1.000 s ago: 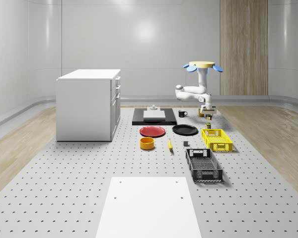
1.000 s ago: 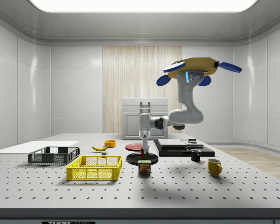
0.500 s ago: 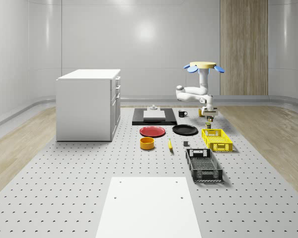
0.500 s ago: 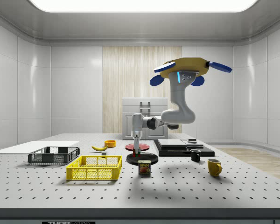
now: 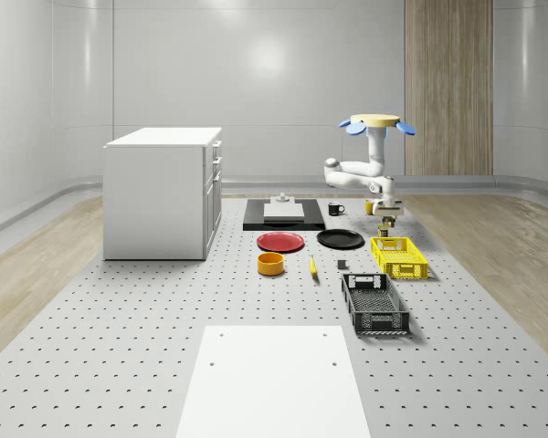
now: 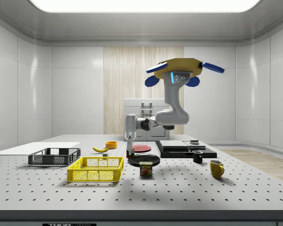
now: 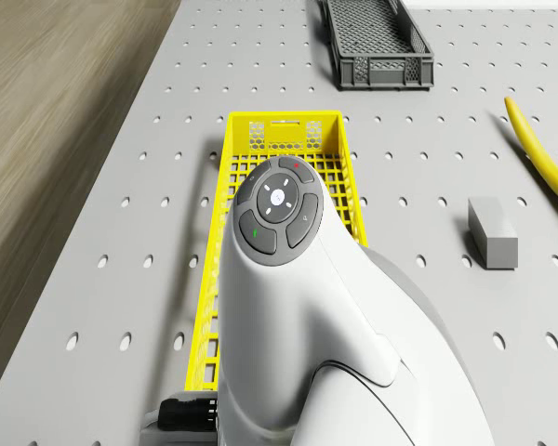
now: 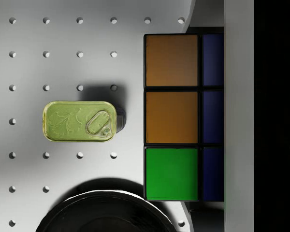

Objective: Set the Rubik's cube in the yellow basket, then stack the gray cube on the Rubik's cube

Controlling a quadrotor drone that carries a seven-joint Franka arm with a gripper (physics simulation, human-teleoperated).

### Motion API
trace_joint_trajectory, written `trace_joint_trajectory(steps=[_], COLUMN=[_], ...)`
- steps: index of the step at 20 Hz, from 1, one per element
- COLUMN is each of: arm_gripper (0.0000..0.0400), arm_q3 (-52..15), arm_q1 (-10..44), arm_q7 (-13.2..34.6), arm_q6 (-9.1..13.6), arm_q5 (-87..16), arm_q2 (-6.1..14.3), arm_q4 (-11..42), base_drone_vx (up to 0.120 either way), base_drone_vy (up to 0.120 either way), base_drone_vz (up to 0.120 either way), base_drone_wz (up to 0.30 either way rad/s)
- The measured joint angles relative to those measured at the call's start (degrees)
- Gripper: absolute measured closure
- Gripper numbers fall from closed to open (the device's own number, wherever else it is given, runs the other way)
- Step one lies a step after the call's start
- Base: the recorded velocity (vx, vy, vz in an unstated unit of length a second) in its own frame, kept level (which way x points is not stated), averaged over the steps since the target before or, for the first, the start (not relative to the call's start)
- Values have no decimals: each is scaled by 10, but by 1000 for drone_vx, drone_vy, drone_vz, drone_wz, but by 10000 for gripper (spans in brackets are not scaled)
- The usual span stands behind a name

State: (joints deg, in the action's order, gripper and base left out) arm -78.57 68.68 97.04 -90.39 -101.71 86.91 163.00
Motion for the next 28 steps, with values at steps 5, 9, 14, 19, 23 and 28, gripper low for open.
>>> trace_joint_trajectory(steps=[5,9,14,19,23,28], arm_gripper=[75,75,75,75,75,75], arm_q3=[0,-1,-1,-1,-2,-2], arm_q1=[1,1,2,3,3,3], arm_q7=[1,1,1,2,2,3], arm_q6=[-3,-6,-8,-11,-13,-15], arm_q5=[1,2,4,5,6,7], arm_q2=[3,6,9,12,14,16], arm_q4=[0,0,0,0,-1,-1], base_drone_vx=[120,120,120,120,120,120], base_drone_vy=[-72,-10,0,0,0,0], base_drone_vz=[0,0,0,0,-110,-120], base_drone_wz=[0,0,0,0,0,0])
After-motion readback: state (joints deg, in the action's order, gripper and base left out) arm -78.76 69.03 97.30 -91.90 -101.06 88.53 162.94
